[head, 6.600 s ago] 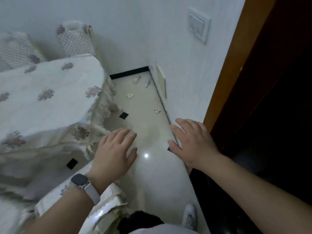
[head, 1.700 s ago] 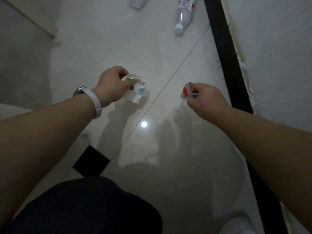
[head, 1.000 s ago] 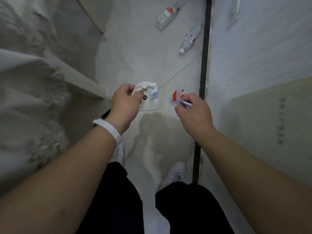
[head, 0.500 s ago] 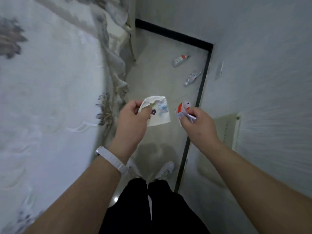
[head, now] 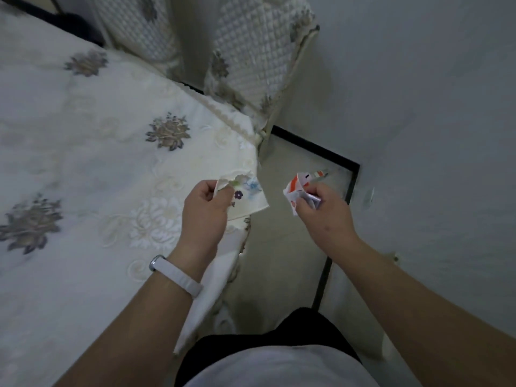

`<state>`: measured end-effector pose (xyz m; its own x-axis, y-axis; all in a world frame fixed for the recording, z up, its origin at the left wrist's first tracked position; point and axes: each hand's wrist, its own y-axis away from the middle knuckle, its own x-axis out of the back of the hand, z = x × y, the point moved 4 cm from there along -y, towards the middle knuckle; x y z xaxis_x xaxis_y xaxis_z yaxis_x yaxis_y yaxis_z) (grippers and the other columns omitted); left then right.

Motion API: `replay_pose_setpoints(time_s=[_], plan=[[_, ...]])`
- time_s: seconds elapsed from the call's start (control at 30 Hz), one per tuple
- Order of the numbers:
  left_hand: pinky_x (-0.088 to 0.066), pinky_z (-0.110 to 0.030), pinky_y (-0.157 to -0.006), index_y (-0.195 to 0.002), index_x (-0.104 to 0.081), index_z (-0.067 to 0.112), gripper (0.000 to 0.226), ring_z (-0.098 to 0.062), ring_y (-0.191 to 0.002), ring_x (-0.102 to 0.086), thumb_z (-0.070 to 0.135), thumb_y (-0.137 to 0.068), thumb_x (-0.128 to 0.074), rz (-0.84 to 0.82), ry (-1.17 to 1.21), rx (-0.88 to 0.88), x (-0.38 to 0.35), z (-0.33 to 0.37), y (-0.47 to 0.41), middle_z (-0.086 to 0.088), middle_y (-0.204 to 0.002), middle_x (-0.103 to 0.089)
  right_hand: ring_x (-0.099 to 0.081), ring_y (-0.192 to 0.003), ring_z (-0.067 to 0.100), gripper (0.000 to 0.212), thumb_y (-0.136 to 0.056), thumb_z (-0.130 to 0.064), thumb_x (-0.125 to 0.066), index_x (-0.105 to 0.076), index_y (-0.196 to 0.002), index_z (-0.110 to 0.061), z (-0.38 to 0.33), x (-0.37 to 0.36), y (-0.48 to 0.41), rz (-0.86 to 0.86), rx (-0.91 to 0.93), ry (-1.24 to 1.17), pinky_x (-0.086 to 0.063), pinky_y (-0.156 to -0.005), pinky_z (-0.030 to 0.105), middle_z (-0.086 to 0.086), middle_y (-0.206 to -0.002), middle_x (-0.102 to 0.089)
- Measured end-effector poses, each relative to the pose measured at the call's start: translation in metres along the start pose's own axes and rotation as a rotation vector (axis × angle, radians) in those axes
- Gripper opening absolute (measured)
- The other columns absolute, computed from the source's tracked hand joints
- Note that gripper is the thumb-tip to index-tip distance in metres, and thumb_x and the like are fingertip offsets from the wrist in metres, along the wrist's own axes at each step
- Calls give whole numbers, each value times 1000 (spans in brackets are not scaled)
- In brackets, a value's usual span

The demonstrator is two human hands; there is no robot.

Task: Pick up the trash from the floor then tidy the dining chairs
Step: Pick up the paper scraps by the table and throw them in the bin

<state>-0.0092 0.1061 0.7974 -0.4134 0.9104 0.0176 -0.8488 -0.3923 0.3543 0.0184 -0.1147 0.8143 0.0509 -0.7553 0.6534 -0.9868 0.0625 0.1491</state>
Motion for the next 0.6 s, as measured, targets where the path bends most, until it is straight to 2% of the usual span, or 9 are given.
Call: replay_pose_setpoints(time_s=[0.07, 0.17, 0.3, 0.37, 0.43, 0.5, 0.6], plan=[[-52, -41, -75, -81, -66, 18, 10, -21, -77, -63, 13, -90, -65, 58, 49, -5, 23, 0, 2, -2, -82, -71, -56, -74, 0, 8, -93, -31, -62, -65, -99, -27, -9, -10, -2, -45, 23, 21, -34, -55, 13, -11, -89, -62], [-50, -40, -76, -82, -67, 20, 10, -20, -79, -64, 13, -89, -65, 154, 100, 18, 54, -7, 4, 0, -83, -72, -57, -71, 2, 4, -91, -27, -63, -65, -88, -26, -21, -26, -11, -109, 77, -3, -38, -56, 19, -9, -82, -64], [-51, -42, -78, -83, -67, 18, 9, -20, -79, -64, 14, -90, -66, 294, 130, 51, 82, -16, 16, -2, -83, -71, -63, -78, 18, 12, -88, -30, -64, -67, -85, -18, -38, -53, -26, -247, 150, -40, -48, -63, 34, 2, -82, -68], [-53, -46, -82, -85, -66, 16, 5, -26, -82, -65, 14, -90, -67, 352, 149, 68, 89, -16, 23, -8, -87, -72, -61, -74, 19, 11, -88, -29, -65, -65, -84, -19, -46, -68, -33, -313, 172, -46, -49, -64, 30, 4, -80, -66], [-53, -54, -88, -88, -67, 16, 1, -35, -89, -67, 17, -88, -68, 434, 163, 84, 98, -12, 33, -16, -96, -72, -53, -67, 17, 11, -89, -27, -65, -62, -83, -19, -57, -83, -35, -390, 233, -14, -41, -57, 24, 3, -76, -62], [-52, -58, -88, -89, -67, 16, 2, -37, -93, -67, 16, -90, -66, 542, 178, 80, 109, -4, 47, -18, -101, -71, -52, -67, 20, 12, -88, -27, -64, -59, -80, -20, -71, -99, -36, -488, 310, 4, -40, -59, 31, 2, -74, -60], [-53, -57, -86, -88, -67, 18, 7, -36, -93, -68, 15, -93, -64, 698, 184, 67, 125, 2, 78, -12, -96, -73, -58, -75, 24, 11, -89, -28, -64, -60, -82, -20, -93, -122, -30, -655, 410, 29, -41, -61, 33, 4, -79, -63]])
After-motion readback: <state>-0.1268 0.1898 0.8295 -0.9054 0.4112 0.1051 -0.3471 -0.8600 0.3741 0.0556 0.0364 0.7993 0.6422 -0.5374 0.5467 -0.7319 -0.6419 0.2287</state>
